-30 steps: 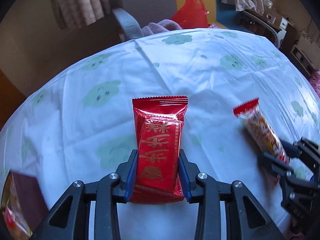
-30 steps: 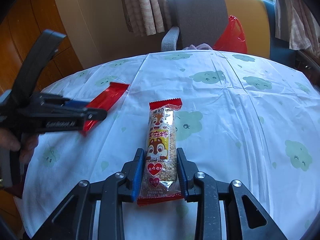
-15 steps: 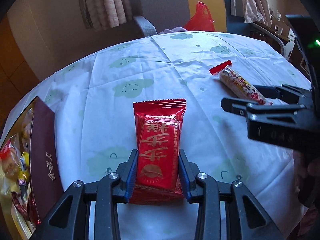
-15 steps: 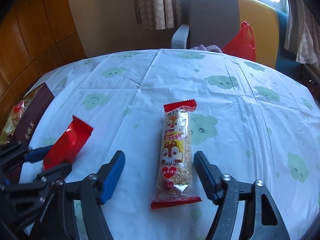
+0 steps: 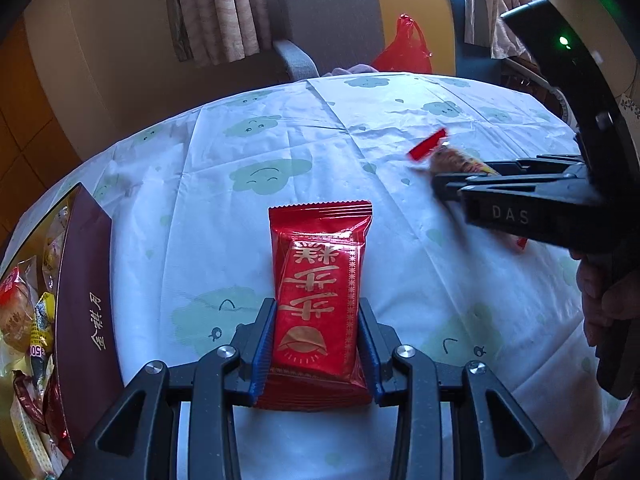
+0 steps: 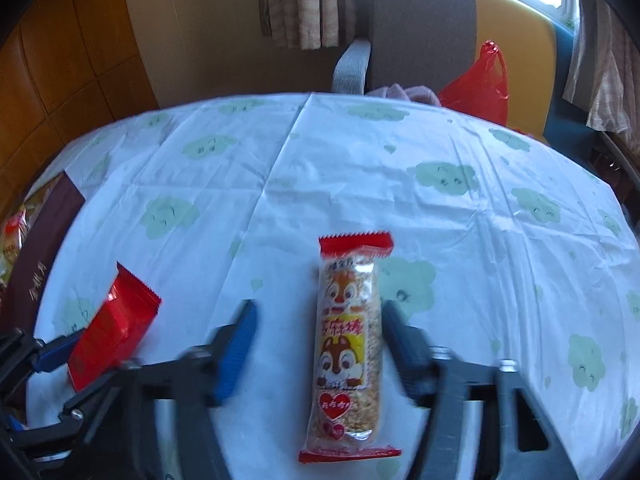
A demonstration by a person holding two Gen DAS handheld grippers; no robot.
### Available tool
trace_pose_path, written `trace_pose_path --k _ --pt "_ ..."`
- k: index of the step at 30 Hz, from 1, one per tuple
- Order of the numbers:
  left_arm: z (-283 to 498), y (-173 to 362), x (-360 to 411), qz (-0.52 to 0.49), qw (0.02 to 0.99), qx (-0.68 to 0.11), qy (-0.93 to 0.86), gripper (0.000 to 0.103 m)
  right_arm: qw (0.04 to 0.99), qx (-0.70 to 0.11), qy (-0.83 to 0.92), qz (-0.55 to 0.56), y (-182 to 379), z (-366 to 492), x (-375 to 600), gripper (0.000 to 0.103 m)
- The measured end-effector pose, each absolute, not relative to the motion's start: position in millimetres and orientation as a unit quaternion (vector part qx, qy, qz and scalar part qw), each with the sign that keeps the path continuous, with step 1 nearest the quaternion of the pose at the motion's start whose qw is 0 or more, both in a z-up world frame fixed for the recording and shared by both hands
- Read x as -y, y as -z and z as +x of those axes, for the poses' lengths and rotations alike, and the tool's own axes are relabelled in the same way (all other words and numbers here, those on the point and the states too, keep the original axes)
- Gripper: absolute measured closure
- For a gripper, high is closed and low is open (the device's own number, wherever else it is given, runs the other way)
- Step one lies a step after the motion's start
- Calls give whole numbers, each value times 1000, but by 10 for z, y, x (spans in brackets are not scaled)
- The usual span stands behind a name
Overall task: Organize snacks
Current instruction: 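Carry the red cake packet to the tin with left gripper while right holds the rice bar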
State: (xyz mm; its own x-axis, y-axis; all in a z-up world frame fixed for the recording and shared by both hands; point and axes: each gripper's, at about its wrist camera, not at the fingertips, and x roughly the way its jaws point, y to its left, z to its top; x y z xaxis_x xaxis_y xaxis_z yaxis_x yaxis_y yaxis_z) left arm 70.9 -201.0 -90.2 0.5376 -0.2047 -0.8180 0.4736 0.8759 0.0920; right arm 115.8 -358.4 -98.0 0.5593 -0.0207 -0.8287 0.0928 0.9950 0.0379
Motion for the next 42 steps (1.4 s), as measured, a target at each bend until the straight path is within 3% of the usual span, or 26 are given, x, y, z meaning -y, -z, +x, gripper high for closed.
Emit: trace_pose_path --k 1,10,25,42 --pt "708 902 2010 153 863 -438 197 64 886 -460 36 30 965 1127 3558 75" --pt "656 805 1943 146 865 -438 196 65 891 -451 16 57 955 713 3288 74" --pt "351 62 1506 95 904 -376 177 65 897 -437 61 24 970 664 3121 74" --pt "280 -142 998 62 920 -364 135 65 900 -429 72 7 972 655 3070 74"
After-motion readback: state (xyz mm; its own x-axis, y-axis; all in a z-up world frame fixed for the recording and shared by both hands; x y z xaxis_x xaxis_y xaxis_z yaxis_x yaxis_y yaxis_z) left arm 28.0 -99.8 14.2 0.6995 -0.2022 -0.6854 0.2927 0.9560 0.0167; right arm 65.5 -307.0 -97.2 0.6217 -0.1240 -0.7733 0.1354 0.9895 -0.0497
